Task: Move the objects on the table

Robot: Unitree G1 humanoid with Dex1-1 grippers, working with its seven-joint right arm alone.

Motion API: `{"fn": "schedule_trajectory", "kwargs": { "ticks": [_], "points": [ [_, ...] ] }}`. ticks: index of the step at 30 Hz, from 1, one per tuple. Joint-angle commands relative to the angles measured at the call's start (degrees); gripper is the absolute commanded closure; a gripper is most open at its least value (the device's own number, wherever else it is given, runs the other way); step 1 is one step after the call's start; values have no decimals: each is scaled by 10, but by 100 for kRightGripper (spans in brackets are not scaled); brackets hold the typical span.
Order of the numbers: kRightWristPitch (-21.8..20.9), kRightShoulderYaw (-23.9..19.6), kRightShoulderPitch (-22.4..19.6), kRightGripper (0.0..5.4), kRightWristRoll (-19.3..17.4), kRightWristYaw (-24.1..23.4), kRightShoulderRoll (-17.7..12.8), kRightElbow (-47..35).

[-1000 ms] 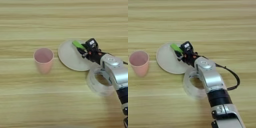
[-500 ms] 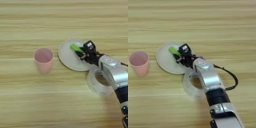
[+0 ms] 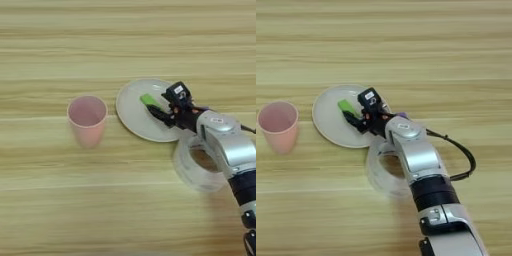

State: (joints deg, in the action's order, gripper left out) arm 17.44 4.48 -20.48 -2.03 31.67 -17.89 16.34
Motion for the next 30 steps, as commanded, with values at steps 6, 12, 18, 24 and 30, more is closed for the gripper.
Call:
{"fn": "schedule_trajectory", "kwargs": {
  "ticks": [6, 12, 18, 24, 30],
  "points": [
    [-8, -103, -51, 110, -44, -37, -33, -115],
    [11, -151, -7, 44, -58, -35, -68, -192],
    [56, -220, 121, 3, -93, 13, -134, -327],
    [89, -273, 237, 3, -115, 52, -169, -422],
    [123, -309, 310, 3, -159, 88, -170, -470]
  ]
}}
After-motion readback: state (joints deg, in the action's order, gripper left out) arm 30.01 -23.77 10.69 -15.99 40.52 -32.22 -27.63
